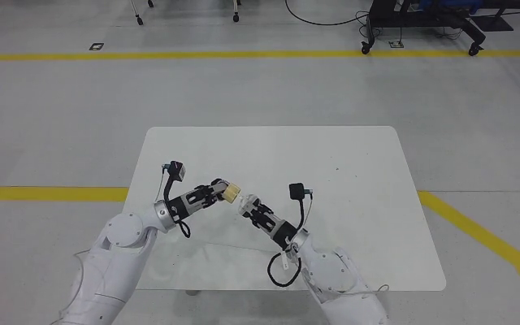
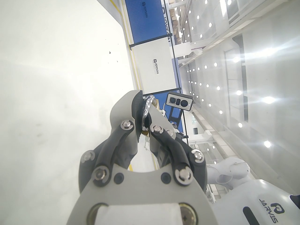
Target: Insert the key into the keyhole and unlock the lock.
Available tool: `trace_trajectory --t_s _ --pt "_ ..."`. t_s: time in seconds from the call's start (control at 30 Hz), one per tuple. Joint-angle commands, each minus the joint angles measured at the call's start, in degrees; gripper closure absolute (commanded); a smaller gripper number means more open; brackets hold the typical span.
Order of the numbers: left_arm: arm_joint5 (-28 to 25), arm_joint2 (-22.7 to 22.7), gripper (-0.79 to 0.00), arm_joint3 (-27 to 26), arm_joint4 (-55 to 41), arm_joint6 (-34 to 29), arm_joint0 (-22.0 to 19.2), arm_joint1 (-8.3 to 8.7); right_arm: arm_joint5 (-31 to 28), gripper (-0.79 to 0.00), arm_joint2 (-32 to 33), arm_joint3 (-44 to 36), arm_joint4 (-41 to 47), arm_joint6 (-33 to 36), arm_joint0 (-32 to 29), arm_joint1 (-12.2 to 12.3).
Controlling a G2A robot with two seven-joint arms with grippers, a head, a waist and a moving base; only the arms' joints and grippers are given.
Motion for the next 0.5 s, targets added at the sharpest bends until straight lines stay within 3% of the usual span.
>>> trace_trajectory --t_s 0.0,0.47 --pt "-0.31 0.08 0.000 0.09 -0.22 1.01 -0.05 -0.06 0.45 0.000 -0.23 0.12 -0.50 -1.05 -0.02 -0.05" --pt "-0.77 0.23 0.000 0.97 -1.73 1.20 -0.22 0.03 -0.85 0.000 -0.15 -0.04 -0.60 -1.88 -1.11 0.23"
